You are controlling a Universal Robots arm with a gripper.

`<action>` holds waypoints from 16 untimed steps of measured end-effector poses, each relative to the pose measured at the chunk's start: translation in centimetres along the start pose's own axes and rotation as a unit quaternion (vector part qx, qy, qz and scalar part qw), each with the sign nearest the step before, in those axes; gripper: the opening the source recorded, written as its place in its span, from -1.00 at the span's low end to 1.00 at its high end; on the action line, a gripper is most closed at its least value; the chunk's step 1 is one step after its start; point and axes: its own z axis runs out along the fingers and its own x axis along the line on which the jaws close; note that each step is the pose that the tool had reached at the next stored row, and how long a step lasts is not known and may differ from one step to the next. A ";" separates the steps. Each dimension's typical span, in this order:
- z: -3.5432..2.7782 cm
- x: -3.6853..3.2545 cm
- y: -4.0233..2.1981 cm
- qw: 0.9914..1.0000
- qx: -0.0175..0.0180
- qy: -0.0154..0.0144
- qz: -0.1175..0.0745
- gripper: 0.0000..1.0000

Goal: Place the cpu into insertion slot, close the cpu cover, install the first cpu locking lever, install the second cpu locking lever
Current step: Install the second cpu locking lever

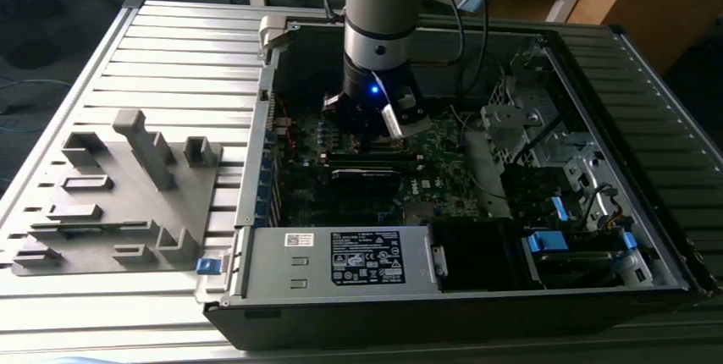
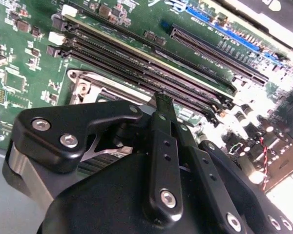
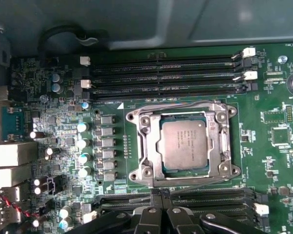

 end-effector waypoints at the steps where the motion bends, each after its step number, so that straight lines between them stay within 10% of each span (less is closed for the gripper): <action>1: 0.07 0.06 0.00 1.000 0.000 0.000 0.000 -0.79; 16: 0.58 0.38 0.13 1.000 -0.002 0.000 0.000 -0.79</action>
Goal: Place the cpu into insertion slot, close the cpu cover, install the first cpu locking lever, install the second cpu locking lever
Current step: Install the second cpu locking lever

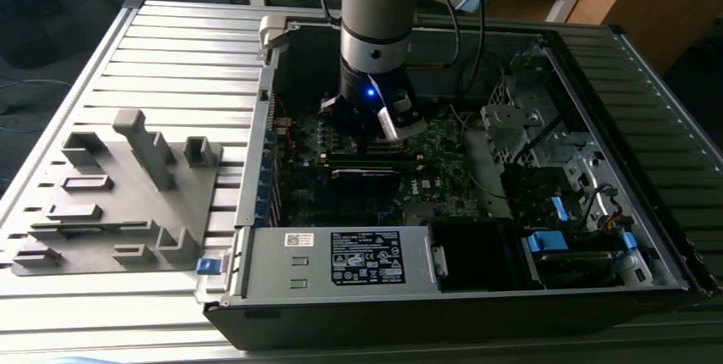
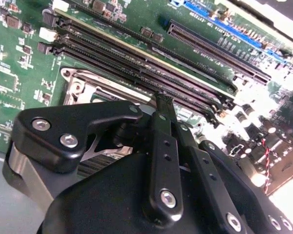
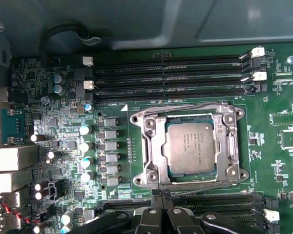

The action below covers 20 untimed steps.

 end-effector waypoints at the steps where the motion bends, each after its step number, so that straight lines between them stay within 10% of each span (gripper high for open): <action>1: 0.03 0.03 0.03 1.000 0.000 0.000 0.000 -0.79; 5: 0.04 0.06 0.05 1.000 0.000 0.000 0.000 -0.79; 9: 0.05 0.07 0.06 1.000 -0.017 0.001 0.000 -0.79; 20: -0.02 0.07 0.05 1.000 -0.020 0.002 0.000 -0.79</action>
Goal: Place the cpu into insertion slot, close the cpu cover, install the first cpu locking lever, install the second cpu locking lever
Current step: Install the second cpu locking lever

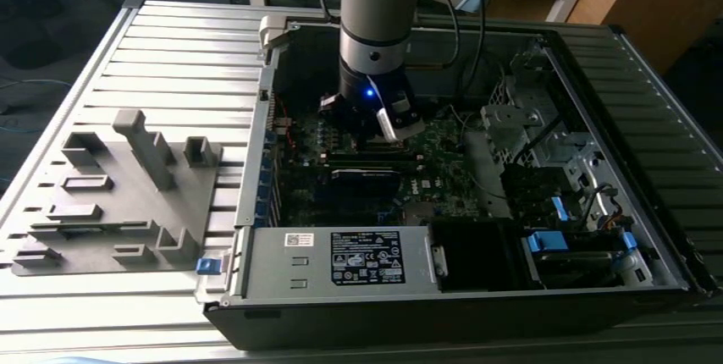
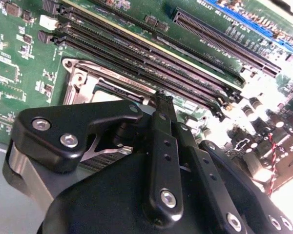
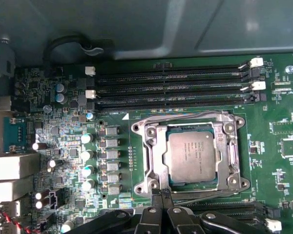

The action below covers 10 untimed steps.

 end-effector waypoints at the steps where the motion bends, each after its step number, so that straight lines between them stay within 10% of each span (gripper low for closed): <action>1: -0.05 0.00 0.01 1.000 0.000 0.000 0.000 -0.79; 10: -0.19 -0.01 -0.05 1.000 0.000 0.000 0.000 -0.79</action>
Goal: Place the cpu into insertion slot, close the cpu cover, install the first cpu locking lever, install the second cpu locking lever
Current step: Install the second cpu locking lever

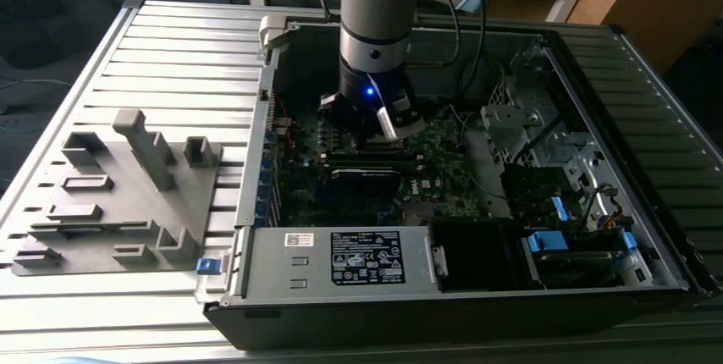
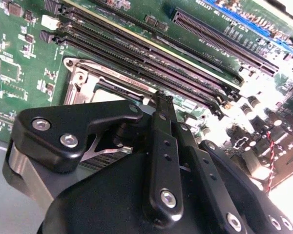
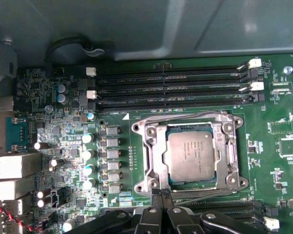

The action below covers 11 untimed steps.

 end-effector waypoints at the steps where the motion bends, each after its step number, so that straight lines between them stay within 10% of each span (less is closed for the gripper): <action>1: 0.00 -0.01 -0.06 1.000 0.000 0.000 0.000 -0.79; 11: -0.04 -0.02 -0.53 1.000 0.000 0.000 0.000 -0.79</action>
